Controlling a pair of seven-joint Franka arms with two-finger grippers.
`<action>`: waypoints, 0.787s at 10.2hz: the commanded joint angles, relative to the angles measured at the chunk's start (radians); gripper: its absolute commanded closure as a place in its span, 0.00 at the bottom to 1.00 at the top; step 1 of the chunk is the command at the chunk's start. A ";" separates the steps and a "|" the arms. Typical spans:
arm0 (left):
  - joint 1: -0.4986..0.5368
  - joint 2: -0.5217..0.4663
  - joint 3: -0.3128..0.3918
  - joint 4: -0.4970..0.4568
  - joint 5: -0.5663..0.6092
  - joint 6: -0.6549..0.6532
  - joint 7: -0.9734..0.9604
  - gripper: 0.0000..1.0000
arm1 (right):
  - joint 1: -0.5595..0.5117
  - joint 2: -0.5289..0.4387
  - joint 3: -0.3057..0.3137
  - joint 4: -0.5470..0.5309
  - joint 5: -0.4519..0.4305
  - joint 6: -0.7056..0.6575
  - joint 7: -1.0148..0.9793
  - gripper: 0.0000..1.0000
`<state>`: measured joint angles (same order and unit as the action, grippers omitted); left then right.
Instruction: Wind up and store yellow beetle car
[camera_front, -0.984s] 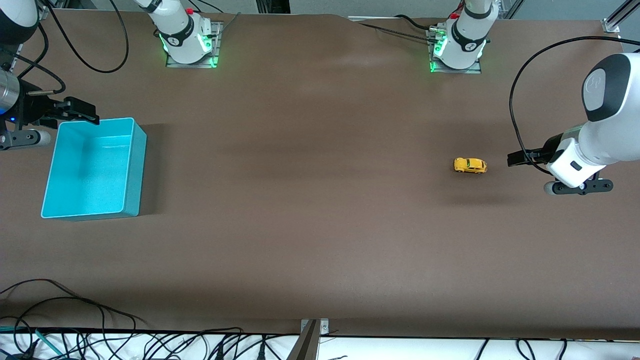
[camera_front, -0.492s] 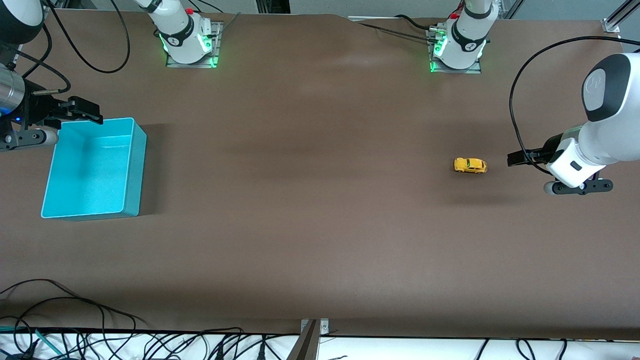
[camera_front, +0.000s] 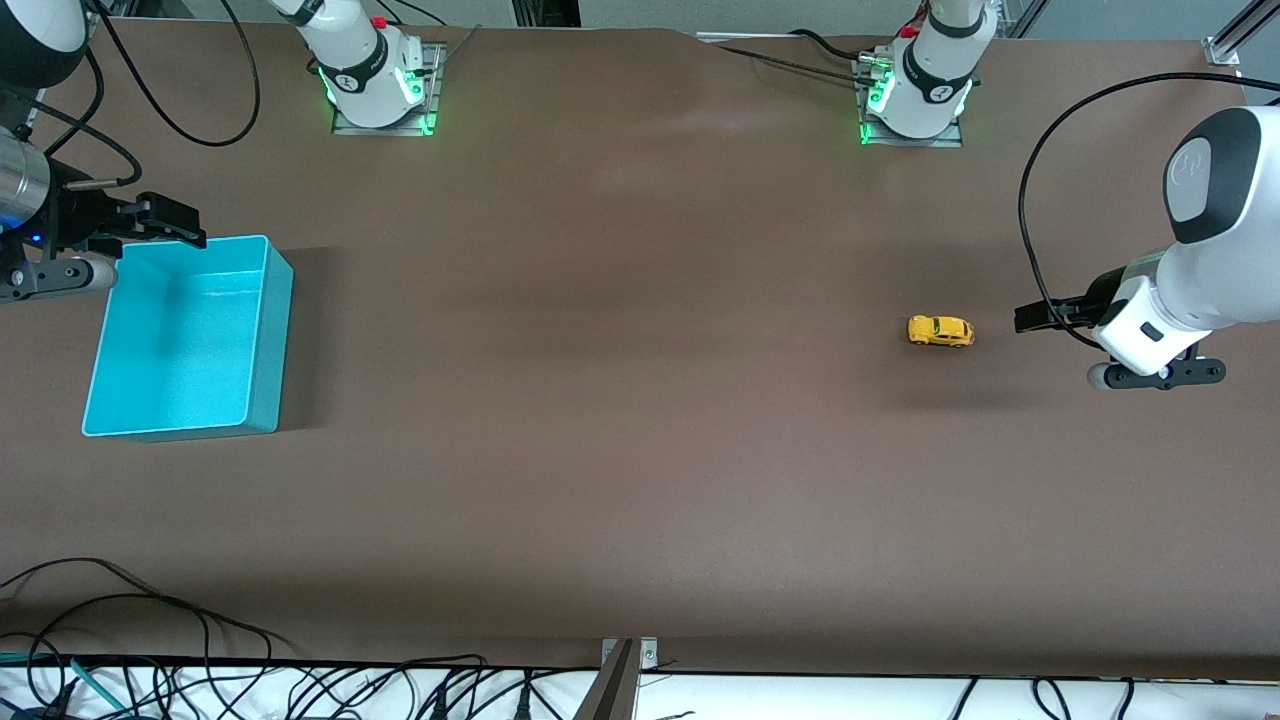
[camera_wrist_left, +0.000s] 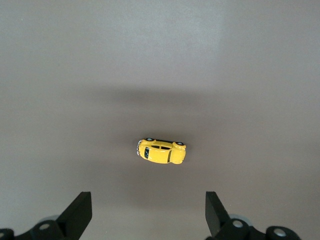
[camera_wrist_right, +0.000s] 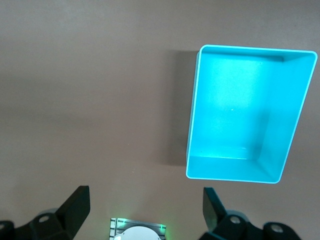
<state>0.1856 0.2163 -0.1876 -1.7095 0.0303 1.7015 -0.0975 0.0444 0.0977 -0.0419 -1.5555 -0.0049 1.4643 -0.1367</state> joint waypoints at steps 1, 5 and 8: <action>-0.009 -0.002 0.005 0.011 -0.020 -0.020 -0.013 0.00 | -0.001 0.010 0.000 0.022 0.017 -0.021 -0.018 0.00; -0.005 -0.002 0.005 0.013 -0.020 -0.020 -0.014 0.00 | -0.008 0.010 -0.004 0.020 0.017 -0.021 -0.043 0.00; -0.003 -0.002 0.005 0.013 -0.021 -0.020 -0.014 0.00 | -0.009 0.010 -0.006 0.018 0.016 -0.022 -0.046 0.00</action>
<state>0.1836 0.2163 -0.1874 -1.7095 0.0303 1.7014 -0.1074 0.0410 0.0999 -0.0454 -1.5555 -0.0045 1.4624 -0.1624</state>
